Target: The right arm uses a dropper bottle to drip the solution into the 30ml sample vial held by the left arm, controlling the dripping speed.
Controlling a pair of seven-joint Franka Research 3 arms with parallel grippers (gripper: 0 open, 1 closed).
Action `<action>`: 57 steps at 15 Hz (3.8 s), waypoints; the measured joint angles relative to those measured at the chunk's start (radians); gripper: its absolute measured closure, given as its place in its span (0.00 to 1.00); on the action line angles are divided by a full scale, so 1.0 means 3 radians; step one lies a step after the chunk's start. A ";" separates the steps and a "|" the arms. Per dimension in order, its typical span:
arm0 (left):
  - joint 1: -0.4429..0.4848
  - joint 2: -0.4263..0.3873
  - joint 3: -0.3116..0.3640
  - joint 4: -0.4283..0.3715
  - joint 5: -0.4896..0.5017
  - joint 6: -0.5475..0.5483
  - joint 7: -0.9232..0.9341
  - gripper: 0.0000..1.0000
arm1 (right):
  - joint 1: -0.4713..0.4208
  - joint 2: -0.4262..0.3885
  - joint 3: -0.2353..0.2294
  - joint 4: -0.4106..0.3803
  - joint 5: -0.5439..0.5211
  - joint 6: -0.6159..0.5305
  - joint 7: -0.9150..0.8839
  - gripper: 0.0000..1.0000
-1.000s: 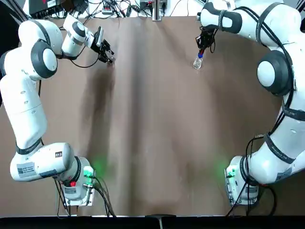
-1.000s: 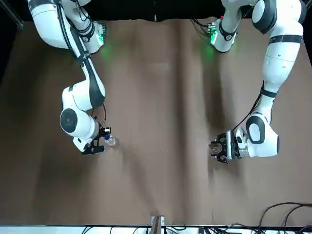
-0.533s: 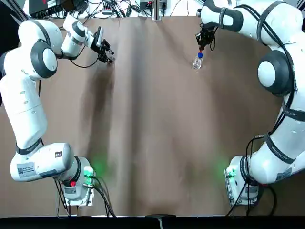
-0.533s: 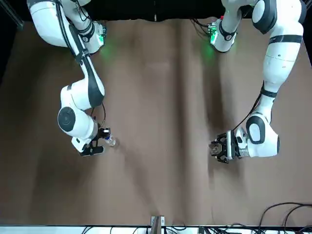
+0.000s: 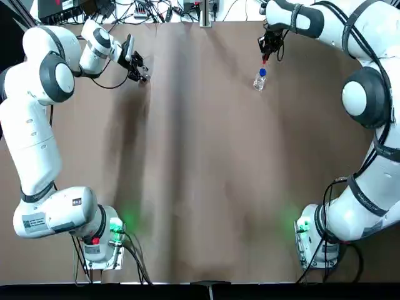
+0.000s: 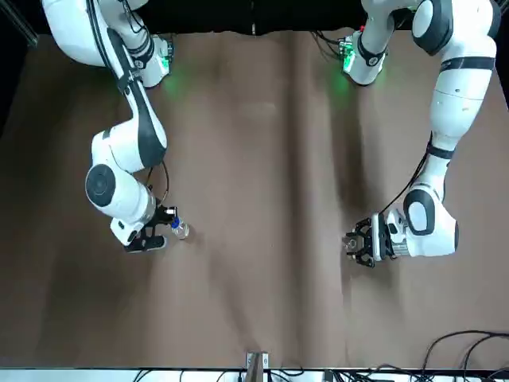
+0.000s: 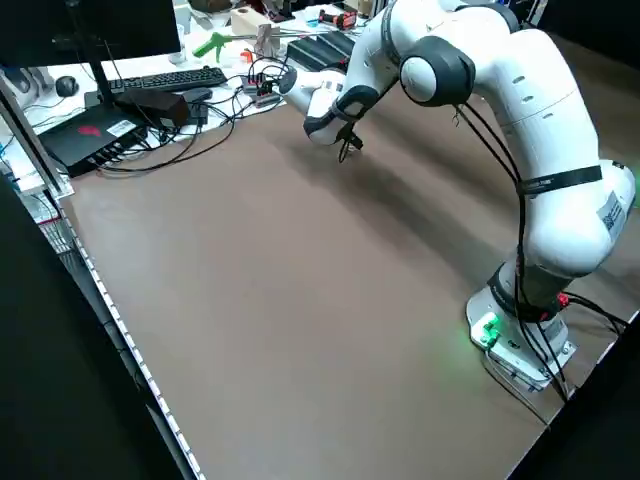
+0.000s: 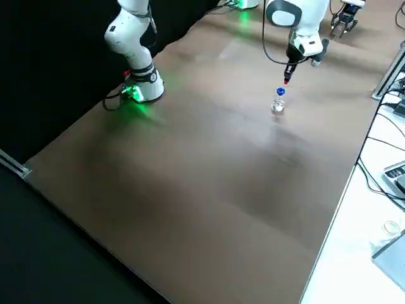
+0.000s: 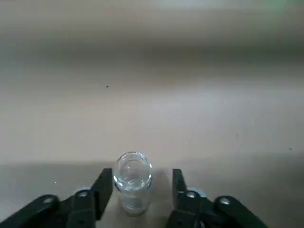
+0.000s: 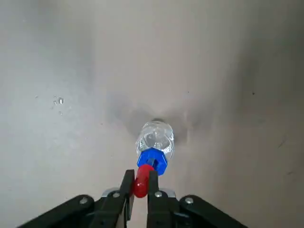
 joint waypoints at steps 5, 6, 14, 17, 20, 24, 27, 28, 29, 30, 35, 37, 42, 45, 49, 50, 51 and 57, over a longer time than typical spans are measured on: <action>-0.0011 0.0000 0.0000 0.0002 0.0000 0.0000 0.0003 0.50 | 0.0000 -0.0141 0.0000 0.0002 0.0000 -0.0158 0.0004 0.84; -0.0014 0.0000 0.0000 0.0002 0.0000 0.0000 0.0003 0.51 | 0.0000 -0.0160 0.0000 0.0002 0.0000 -0.0163 0.0004 0.84; 0.0004 0.0000 0.0001 0.0024 0.0000 0.0001 0.0005 0.68 | -0.0002 -0.0267 -0.0005 0.0005 0.0000 -0.0201 0.0009 0.84; 0.0003 0.0000 0.0001 0.0025 0.0000 0.0001 0.0005 0.68 | -0.0003 -0.0306 -0.0008 0.0022 0.0013 -0.0264 0.0012 0.84; -0.0001 0.0000 -0.0001 0.0028 0.0000 0.0001 0.0005 0.68 | -0.0003 -0.0350 -0.0008 0.0025 0.0035 -0.0303 0.0014 0.84; -0.0024 -0.0010 -0.0016 0.0064 -0.0003 0.0002 -0.0021 0.68 | -0.0003 -0.0387 -0.0007 0.0034 0.0079 -0.0311 0.0015 0.84; -0.0064 -0.0091 -0.0039 0.0085 -0.0003 0.0003 -0.0154 0.68 | -0.0003 -0.0418 -0.0007 0.0037 0.0127 -0.0317 0.0016 0.84; -0.0180 -0.0163 -0.0041 0.0088 -0.0003 0.0003 -0.0258 0.68 | -0.0003 -0.0427 -0.0007 0.0037 0.0131 -0.0320 0.0031 0.84; -0.0263 -0.0203 -0.0039 0.0090 -0.0003 0.0003 -0.0352 0.68 | -0.0003 -0.0429 -0.0007 0.0037 0.0132 -0.0320 0.0060 0.84; -0.0351 -0.0247 -0.0033 0.0090 -0.0003 0.0009 -0.0474 0.68 | -0.0003 -0.0431 -0.0007 0.0038 0.0132 -0.0320 0.0089 0.84; -0.0717 -0.0395 -0.0020 0.0126 0.0394 0.0074 -0.1217 0.68 | -0.0003 -0.0442 -0.0008 0.0043 0.0205 -0.0320 0.0126 0.84; -0.0853 -0.0411 -0.0023 0.0169 0.0646 0.0140 -0.1578 0.68 | -0.0005 -0.0454 -0.0011 0.0056 0.0280 -0.0320 0.0129 0.85; -0.1254 -0.0415 -0.0016 0.0324 0.1012 0.0260 -0.2313 0.68 | -0.0005 -0.0504 -0.0012 0.0066 0.0421 -0.0321 0.0136 0.85; -0.1485 -0.0419 -0.0010 0.0422 0.1027 0.0341 -0.2518 0.68 | -0.0004 -0.0538 -0.0006 0.0067 0.0480 -0.0323 0.0138 0.85; -0.2066 -0.0424 0.0333 0.0535 0.1177 0.0648 -0.2950 0.68 | 0.0001 -0.0543 0.0006 0.0067 0.0698 -0.0323 0.0148 0.85; -0.2235 -0.0423 0.0487 0.0536 0.1207 0.0654 -0.3047 0.68 | 0.0001 -0.0543 0.0007 0.0067 0.0751 -0.0323 0.0153 0.85; -0.2376 -0.0423 0.0606 0.0536 0.1212 0.0658 -0.3103 0.68 | 0.0001 -0.0543 0.0007 0.0067 0.0804 -0.0323 0.0153 0.85; -0.2729 -0.0423 0.0757 0.0576 0.1217 0.0828 -0.3592 0.68 | 0.0015 -0.0543 0.0023 0.0069 0.0969 -0.0321 0.0157 0.85</action>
